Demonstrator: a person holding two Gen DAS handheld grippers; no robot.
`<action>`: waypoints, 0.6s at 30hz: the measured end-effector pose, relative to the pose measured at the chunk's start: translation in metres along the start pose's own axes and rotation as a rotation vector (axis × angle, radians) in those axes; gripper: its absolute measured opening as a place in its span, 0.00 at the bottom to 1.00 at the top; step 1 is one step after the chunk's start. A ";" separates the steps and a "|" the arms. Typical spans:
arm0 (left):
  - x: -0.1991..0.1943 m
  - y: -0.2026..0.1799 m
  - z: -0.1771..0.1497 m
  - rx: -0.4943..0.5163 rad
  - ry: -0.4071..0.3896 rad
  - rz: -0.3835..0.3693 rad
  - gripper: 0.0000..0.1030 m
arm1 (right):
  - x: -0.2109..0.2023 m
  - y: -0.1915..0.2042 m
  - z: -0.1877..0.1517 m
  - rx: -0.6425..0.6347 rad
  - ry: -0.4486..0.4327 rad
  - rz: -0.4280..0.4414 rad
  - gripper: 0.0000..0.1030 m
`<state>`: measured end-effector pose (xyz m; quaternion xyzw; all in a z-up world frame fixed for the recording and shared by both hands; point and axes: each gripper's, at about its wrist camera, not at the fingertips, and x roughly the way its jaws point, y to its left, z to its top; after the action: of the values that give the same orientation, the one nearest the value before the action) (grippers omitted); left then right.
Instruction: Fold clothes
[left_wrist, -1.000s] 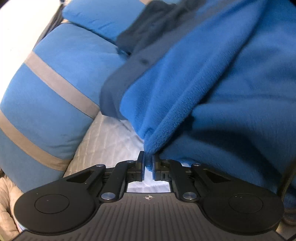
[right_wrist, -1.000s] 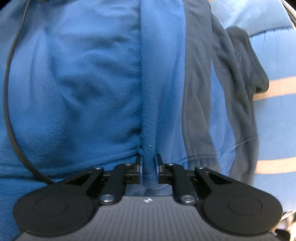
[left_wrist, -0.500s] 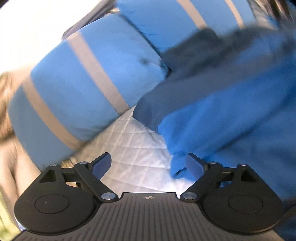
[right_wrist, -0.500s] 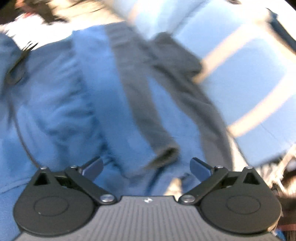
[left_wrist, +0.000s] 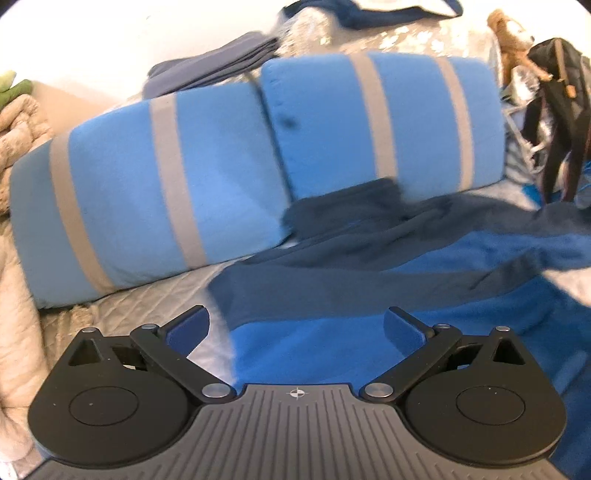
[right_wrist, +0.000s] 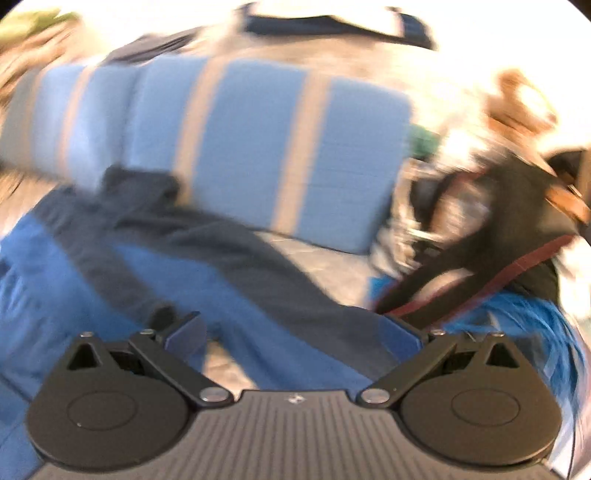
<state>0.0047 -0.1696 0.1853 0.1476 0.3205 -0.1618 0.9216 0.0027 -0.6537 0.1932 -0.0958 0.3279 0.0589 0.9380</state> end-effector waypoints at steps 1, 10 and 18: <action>-0.001 -0.006 0.002 -0.017 -0.011 -0.009 1.00 | -0.003 -0.017 -0.003 0.049 -0.003 -0.024 1.00; 0.011 -0.051 0.002 -0.096 -0.055 -0.169 1.00 | -0.027 -0.123 -0.064 0.343 -0.062 -0.183 1.00; 0.037 -0.074 -0.026 -0.128 -0.001 -0.248 1.00 | -0.008 -0.158 -0.123 0.332 -0.055 -0.301 0.74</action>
<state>-0.0113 -0.2347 0.1301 0.0480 0.3454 -0.2536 0.9023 -0.0506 -0.8354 0.1264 0.0138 0.2894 -0.1338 0.9477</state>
